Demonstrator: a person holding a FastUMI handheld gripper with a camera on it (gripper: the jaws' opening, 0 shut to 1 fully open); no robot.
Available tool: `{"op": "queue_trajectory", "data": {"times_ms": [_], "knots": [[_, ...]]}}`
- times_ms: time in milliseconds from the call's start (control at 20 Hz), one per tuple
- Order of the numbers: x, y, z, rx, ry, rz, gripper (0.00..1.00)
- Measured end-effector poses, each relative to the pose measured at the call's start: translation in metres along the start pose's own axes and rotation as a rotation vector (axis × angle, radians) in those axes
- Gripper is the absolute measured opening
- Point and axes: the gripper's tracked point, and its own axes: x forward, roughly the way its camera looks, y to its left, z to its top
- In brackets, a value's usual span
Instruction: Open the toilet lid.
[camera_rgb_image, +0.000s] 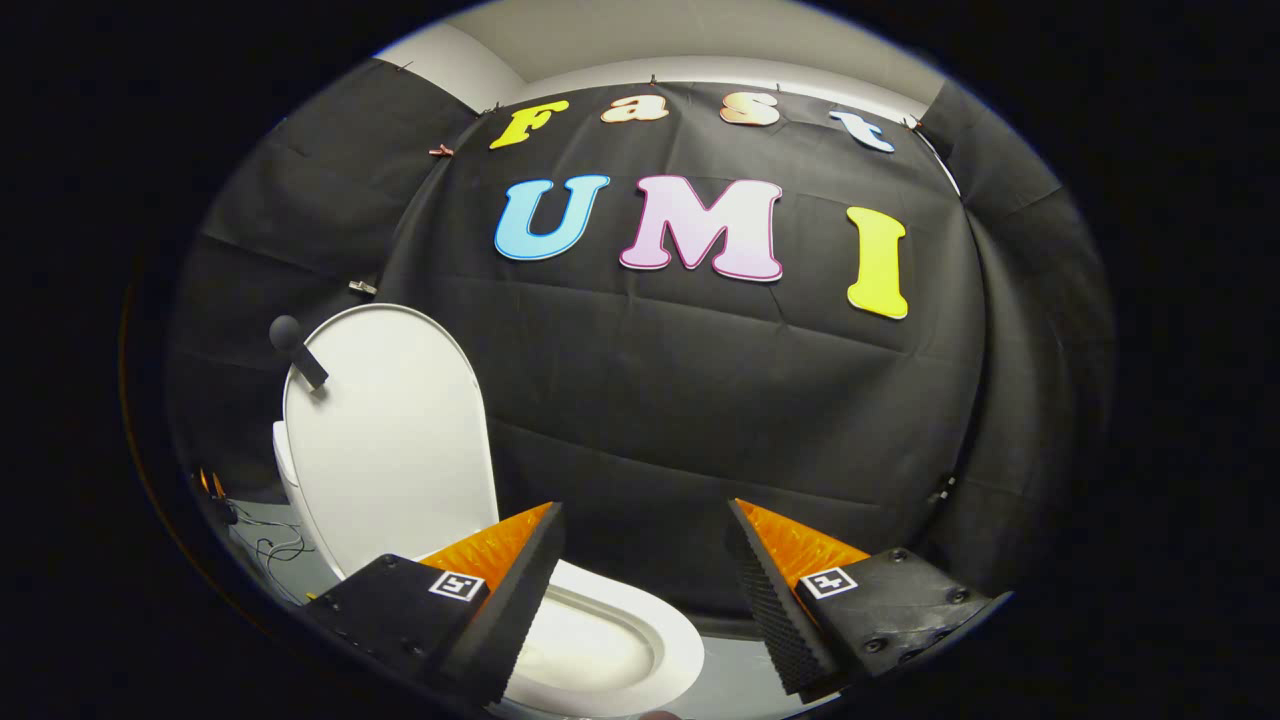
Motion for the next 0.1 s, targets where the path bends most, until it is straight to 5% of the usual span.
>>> {"op": "queue_trajectory", "data": {"times_ms": [100], "knots": [[-0.0007, 0.0027, -0.0024, -0.013, 0.007, 0.006, 0.99]]}}
